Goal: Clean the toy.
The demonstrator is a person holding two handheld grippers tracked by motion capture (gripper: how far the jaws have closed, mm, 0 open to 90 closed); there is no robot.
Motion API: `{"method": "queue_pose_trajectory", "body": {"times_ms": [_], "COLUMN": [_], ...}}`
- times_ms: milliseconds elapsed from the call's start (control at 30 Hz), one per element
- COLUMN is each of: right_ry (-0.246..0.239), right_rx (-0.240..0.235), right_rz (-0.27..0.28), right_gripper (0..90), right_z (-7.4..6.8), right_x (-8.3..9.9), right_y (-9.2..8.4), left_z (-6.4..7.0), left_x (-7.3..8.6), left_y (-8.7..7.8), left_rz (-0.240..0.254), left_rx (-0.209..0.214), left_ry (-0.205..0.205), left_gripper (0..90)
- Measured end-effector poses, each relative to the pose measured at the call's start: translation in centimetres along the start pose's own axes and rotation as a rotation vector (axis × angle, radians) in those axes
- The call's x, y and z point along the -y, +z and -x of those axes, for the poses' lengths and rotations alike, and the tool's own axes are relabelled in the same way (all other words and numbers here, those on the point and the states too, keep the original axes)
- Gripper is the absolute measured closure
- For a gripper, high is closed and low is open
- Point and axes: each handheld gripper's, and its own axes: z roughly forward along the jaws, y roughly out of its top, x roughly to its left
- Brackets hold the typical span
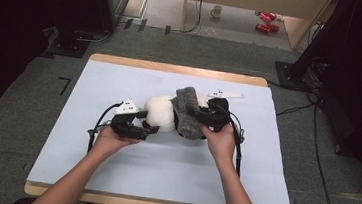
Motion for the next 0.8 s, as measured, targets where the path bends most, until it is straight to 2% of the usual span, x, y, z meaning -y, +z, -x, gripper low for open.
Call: {"method": "queue_pose_trajectory", "body": {"times_ms": [67,133,167,233,333,367,433,533,567,733,800], "right_ry": [0.006,0.007,0.006,0.009,0.011,0.012,0.006,0.002,-0.001,-0.014,-0.033], "right_rx": [-0.005,-0.007,-0.012,-0.018,-0.024,-0.025,-0.027,-0.041,-0.049,-0.108,-0.131], "right_rz": [0.004,0.003,0.003,-0.007,-0.015,-0.015,-0.006,0.005,0.009,0.033,0.034], "right_gripper": [76.2,76.2,76.2,76.6,77.0,77.0,77.0,77.1,77.1,77.2,77.2], "right_z": [0.0,-0.1,-0.2,-0.4,-0.7,-0.8,-1.2,-1.9,-2.1,-3.9,-4.8], "right_x": [-0.1,-0.1,-0.2,-0.2,-0.4,-0.5,-0.7,-1.0,-1.1,-1.8,-2.0], "right_y": [0.0,0.0,0.0,-0.1,-0.4,-0.5,-0.8,-1.5,-1.7,-2.5,-2.5], "left_z": [0.1,0.3,0.3,0.3,0.4,0.4,0.5,0.6,0.5,0.4,0.7], "left_x": [0.1,0.2,0.2,0.2,0.0,0.0,-0.1,-0.5,-0.7,-1.8,-2.2], "left_y": [0.4,0.8,0.9,1.1,1.0,0.9,0.7,0.3,0.0,-1.4,-2.1], "left_rz": [-0.002,-0.012,-0.025,-0.037,-0.06,-0.062,-0.058,-0.072,-0.085,-0.12,-0.121], "left_rx": [-0.036,-0.082,-0.095,-0.098,-0.12,-0.112,-0.102,-0.082,-0.066,0.015,0.038], "left_ry": [0.006,0.041,0.042,0.02,0.014,-0.001,-0.003,-0.055,-0.085,-0.288,-0.332], "left_gripper": [24.6,30.1,34.6,40.3,52.7,56.6,62.0,64.5,65.2,66.6,66.5]}}
